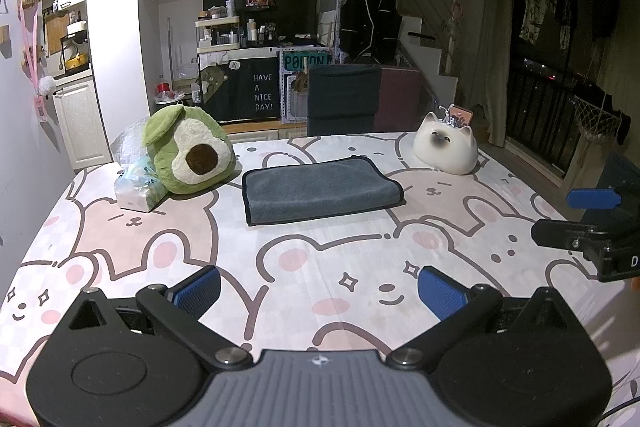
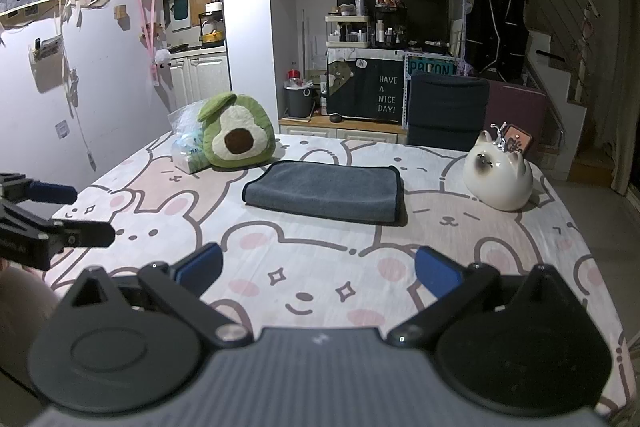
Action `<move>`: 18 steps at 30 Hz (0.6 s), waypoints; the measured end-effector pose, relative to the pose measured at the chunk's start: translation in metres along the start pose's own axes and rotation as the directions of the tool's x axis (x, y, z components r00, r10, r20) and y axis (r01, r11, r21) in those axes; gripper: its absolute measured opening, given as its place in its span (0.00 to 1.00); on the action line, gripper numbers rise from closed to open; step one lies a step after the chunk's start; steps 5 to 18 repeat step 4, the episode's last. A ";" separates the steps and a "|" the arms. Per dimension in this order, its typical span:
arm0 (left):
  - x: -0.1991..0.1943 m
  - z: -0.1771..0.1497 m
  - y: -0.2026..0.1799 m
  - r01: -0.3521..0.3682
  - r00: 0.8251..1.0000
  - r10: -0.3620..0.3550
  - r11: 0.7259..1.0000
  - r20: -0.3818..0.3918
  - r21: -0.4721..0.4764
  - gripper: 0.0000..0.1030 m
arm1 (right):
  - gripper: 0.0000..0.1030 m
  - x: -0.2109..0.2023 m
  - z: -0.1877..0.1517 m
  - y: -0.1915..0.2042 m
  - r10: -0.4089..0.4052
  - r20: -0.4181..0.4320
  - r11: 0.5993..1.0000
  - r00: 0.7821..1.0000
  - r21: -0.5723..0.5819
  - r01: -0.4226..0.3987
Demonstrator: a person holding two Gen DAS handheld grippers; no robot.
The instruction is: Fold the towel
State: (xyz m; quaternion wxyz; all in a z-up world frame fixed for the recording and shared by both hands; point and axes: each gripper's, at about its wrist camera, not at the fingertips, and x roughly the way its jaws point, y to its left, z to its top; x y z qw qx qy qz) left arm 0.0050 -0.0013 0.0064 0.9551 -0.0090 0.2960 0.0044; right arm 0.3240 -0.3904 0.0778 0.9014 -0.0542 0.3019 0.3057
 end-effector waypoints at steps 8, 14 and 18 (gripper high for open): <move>0.000 -0.002 0.000 -0.004 1.000 0.004 1.000 -0.001 -0.002 1.00 | 1.00 0.000 0.000 0.000 -0.002 0.001 1.000 1.000 0.001 0.002; 0.000 -0.002 0.000 -0.004 1.000 0.004 1.000 -0.001 -0.002 1.00 | 1.00 0.000 0.000 0.000 -0.002 0.001 1.000 1.000 0.001 0.002; 0.000 -0.002 0.000 -0.004 1.000 0.004 1.000 -0.001 -0.002 1.00 | 1.00 0.000 0.000 0.000 -0.002 0.001 1.000 1.000 0.001 0.002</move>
